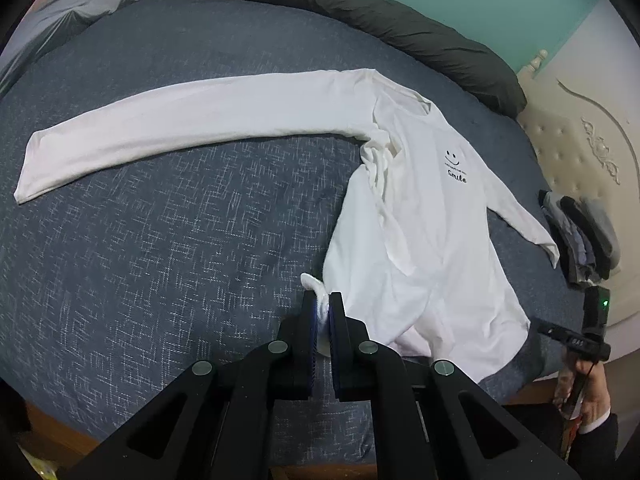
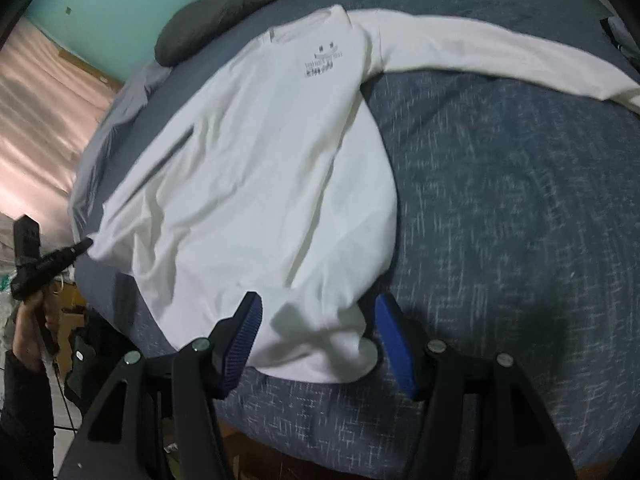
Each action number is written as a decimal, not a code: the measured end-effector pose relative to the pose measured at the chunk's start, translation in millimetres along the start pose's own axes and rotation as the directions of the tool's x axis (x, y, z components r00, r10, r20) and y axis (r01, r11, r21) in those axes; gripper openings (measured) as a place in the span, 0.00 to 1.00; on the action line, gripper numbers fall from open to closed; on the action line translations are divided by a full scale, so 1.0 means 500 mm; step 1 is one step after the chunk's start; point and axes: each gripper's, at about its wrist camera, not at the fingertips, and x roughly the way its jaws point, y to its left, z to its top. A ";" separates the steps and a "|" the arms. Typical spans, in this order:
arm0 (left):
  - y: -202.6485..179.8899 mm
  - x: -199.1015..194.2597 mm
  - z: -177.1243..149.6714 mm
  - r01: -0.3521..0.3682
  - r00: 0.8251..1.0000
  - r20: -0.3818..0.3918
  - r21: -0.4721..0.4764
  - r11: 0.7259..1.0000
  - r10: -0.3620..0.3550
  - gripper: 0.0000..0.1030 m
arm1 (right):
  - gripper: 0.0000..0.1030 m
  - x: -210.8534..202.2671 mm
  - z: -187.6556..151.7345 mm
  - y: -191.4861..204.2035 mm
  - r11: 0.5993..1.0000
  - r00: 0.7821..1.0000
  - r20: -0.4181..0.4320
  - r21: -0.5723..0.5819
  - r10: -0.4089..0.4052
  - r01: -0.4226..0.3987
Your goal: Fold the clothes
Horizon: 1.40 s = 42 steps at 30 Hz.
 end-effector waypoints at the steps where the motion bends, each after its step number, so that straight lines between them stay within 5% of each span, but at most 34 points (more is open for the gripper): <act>1: -0.003 0.000 0.002 0.001 1.000 0.001 0.000 1.000 -0.001 0.06 | 0.52 0.005 0.001 0.000 1.000 1.000 -0.005 -0.001 -0.001 0.001; 6: -0.026 -0.004 0.014 -0.010 1.000 -0.004 0.025 1.000 0.011 0.06 | 0.14 0.013 0.008 0.008 0.999 0.999 -0.012 -0.017 -0.033 0.033; 9: -0.036 -0.008 0.022 -0.012 1.000 0.002 0.029 0.999 0.012 0.06 | 0.07 0.005 0.015 0.014 0.998 0.999 0.001 -0.031 -0.049 0.050; 17: -0.061 -0.036 0.044 -0.022 1.000 0.015 0.043 0.999 0.021 0.06 | 0.06 -0.088 0.044 0.004 1.000 0.995 0.091 0.011 -0.030 0.029; 32: -0.093 -0.005 0.057 -0.054 0.997 -0.057 0.080 0.995 0.058 0.06 | 0.05 -0.204 0.081 -0.061 0.987 0.988 0.124 0.138 -0.096 0.078; 42: -0.057 0.100 0.041 -0.063 0.985 -0.158 0.046 0.997 0.070 0.06 | 0.05 -0.103 0.108 -0.117 0.967 0.980 0.005 0.163 -0.197 0.194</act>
